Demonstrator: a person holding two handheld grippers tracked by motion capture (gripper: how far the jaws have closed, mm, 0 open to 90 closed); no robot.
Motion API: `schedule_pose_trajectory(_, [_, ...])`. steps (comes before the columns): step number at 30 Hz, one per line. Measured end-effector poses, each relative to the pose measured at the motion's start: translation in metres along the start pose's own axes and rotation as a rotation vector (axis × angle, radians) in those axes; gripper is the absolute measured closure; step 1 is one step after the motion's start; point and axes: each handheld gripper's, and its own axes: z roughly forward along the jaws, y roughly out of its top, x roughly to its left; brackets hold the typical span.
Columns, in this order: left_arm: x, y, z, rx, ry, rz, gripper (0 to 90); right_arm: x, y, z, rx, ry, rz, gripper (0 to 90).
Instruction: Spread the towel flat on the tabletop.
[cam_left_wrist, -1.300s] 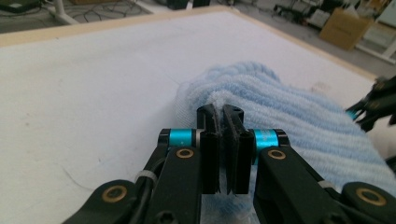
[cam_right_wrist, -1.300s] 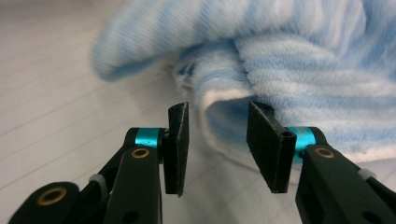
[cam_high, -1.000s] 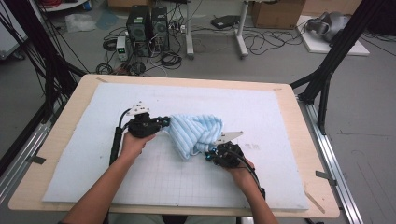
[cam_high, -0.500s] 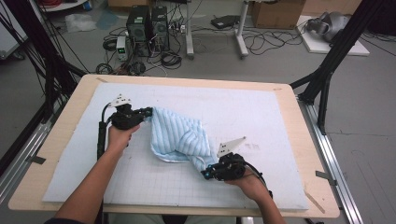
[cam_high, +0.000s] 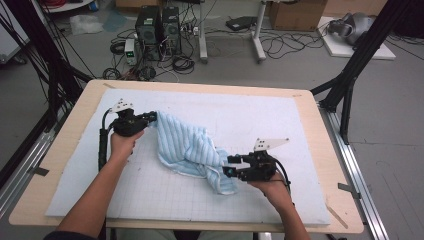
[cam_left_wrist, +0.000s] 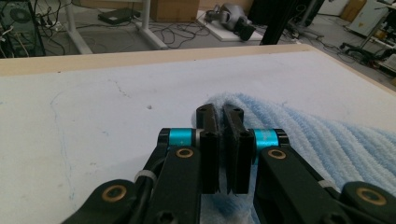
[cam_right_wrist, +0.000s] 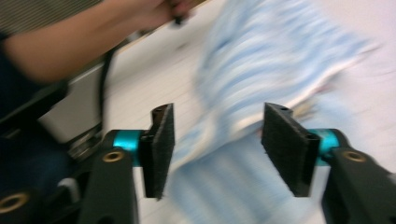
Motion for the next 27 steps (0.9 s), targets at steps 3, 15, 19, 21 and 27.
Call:
schedule_pose_trajectory(3, [0.0,-0.001,0.001,0.007,-0.008,0.001,85.0,-0.01,0.012,0.01,0.015,-0.105,-0.011,40.1])
schedule_pose_trajectory(15, [0.002,-0.005,0.004,0.025,0.007,0.013,83.5,-0.055,0.054,0.101,0.155,-0.25,-0.036,39.1])
schedule_pose_trajectory(19, [0.004,-0.007,0.002,0.035,0.005,0.003,82.6,-0.062,0.065,0.137,0.251,-0.355,-0.055,39.2])
schedule_pose_trajectory(21, [0.004,-0.007,0.001,0.036,0.007,0.006,82.6,-0.063,0.067,0.152,0.286,-0.383,-0.07,40.9])
schedule_pose_trajectory(27, [0.009,-0.012,-0.003,0.049,0.02,0.012,82.6,-0.061,0.067,0.16,0.33,-0.346,-0.173,78.8])
